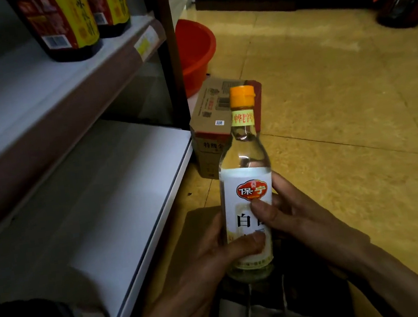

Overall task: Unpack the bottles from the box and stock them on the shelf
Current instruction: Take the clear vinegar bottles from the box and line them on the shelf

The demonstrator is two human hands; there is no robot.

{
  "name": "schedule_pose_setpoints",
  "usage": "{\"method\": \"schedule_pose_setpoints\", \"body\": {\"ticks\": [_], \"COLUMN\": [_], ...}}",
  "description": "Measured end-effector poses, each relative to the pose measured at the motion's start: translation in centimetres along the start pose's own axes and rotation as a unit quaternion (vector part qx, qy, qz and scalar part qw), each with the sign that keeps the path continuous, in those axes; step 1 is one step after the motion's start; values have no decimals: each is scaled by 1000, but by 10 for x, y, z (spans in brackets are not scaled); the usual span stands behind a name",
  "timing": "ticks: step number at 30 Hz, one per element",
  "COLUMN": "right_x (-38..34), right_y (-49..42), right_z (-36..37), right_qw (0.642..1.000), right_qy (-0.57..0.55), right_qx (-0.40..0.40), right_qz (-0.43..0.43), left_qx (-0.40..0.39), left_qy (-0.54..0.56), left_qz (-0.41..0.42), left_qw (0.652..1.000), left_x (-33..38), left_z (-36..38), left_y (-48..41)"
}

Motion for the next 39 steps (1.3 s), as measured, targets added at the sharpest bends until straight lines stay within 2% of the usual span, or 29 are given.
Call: {"method": "schedule_pose_setpoints", "body": {"ticks": [11, 15, 19, 26, 32, 39], "right_x": [-1, 8, 16, -10, -91, -253], "right_y": [39, 67, 107, 173, 219, 248], "right_z": [14, 23, 40, 79, 106, 149], "right_qw": [995, 993, 990, 987, 986, 990], "right_qy": [-68, -64, -63, -50, -24, -14], "right_qx": [36, 50, 64, 68, 45, 24], "right_qz": [65, 84, 111, 134, 157, 136], "left_qx": [-3, -27, -18, -17, -13, -12], "left_qy": [50, 29, 31, 40, 50, 41], "left_qz": [-93, -123, -153, -188, -214, -201], "left_qw": [994, 992, 988, 981, 976, 979], "left_x": [0, -5, -5, 17, 80, 232], "left_z": [16, 26, 36, 51, 68, 74], "left_y": [49, 82, 126, 200, 265, 329]}}
Point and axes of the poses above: each hand's wrist, its own y-axis away from the middle knuckle, its own z-axis out of the palm, x = y × z, the point moved 9 cm from there along -y, towards the middle knuckle, and after that the axes turned 10 degrees about -y, right-handed, at the moved point
